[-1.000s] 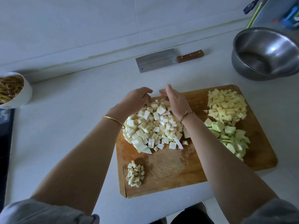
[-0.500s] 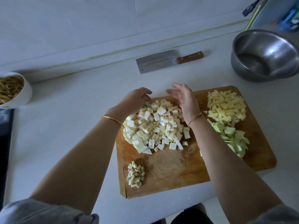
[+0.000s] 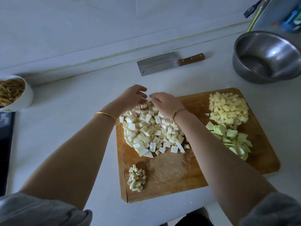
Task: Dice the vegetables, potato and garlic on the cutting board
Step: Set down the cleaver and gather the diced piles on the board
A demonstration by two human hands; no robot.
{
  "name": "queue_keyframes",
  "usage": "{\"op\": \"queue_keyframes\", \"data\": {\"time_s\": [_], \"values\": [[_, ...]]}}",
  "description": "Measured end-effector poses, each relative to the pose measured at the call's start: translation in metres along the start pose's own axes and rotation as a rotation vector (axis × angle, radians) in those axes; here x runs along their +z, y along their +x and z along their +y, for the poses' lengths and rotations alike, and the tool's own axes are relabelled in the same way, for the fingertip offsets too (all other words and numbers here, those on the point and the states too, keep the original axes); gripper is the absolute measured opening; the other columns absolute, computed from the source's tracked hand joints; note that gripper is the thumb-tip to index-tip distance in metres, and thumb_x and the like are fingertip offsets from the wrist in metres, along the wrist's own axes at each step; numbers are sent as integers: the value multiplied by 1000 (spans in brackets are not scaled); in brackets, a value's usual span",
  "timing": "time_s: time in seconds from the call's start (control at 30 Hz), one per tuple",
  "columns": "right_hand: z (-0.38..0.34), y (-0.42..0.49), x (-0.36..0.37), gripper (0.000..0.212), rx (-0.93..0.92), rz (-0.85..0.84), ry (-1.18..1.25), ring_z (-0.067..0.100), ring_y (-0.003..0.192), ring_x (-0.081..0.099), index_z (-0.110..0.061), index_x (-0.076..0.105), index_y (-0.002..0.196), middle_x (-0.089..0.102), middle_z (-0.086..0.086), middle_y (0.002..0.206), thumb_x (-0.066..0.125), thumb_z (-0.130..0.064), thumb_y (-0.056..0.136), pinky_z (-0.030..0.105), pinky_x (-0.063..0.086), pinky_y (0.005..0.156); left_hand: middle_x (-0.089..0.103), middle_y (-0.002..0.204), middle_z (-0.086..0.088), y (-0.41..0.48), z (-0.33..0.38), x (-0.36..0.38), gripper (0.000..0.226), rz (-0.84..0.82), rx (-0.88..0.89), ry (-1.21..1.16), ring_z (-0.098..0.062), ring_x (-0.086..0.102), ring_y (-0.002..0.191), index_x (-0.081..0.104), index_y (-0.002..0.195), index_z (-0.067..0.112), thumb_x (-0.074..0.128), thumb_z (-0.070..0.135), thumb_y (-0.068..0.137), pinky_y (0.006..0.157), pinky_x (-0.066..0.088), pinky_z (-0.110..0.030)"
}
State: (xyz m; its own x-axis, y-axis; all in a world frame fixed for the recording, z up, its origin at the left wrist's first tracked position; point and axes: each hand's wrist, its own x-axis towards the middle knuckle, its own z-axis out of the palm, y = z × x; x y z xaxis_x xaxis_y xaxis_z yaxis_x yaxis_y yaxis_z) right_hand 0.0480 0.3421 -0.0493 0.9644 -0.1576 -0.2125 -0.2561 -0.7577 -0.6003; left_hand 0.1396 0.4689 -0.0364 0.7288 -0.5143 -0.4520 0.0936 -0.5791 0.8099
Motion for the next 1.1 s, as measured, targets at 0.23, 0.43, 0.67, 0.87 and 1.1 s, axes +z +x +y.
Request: {"op": "queue_keyframes", "data": {"time_s": [0.23,0.43,0.67,0.87,1.1], "values": [[-9,12,-1,36,7,-173,-131,22,93,58,-16,62,108,63,-1,92,28,-12,96,39,46,84,57,122,-11,3,-5,-9,46,163,0,47,-21,59,105,54,124,6,28,-12,90,99,47,-38],[-8,12,2,40,-18,-173,-66,20,91,57,-30,59,127,63,-2,101,32,-21,100,32,45,77,64,113,1,-14,-19,-7,37,80,30,86,-11,58,100,59,125,14,40,2,96,76,46,-13],[-9,12,0,40,12,-207,-17,18,121,52,-29,60,127,58,-4,133,37,-15,97,36,42,101,64,111,7,-28,-37,3,35,178,85,155,-10,57,99,58,127,22,41,11,98,76,41,-18],[-9,14,-1,42,15,-181,-31,21,120,52,-24,58,129,58,1,133,35,-10,97,37,44,100,64,114,5,-24,-36,4,35,165,87,198,-10,55,100,57,128,19,40,11,99,83,39,-20],[-9,17,-5,44,14,-138,-51,20,122,51,-21,55,132,57,0,135,34,-7,97,38,43,102,65,118,-1,-21,-30,2,37,160,90,162,-17,59,107,55,128,14,36,5,97,93,49,-36]]}}
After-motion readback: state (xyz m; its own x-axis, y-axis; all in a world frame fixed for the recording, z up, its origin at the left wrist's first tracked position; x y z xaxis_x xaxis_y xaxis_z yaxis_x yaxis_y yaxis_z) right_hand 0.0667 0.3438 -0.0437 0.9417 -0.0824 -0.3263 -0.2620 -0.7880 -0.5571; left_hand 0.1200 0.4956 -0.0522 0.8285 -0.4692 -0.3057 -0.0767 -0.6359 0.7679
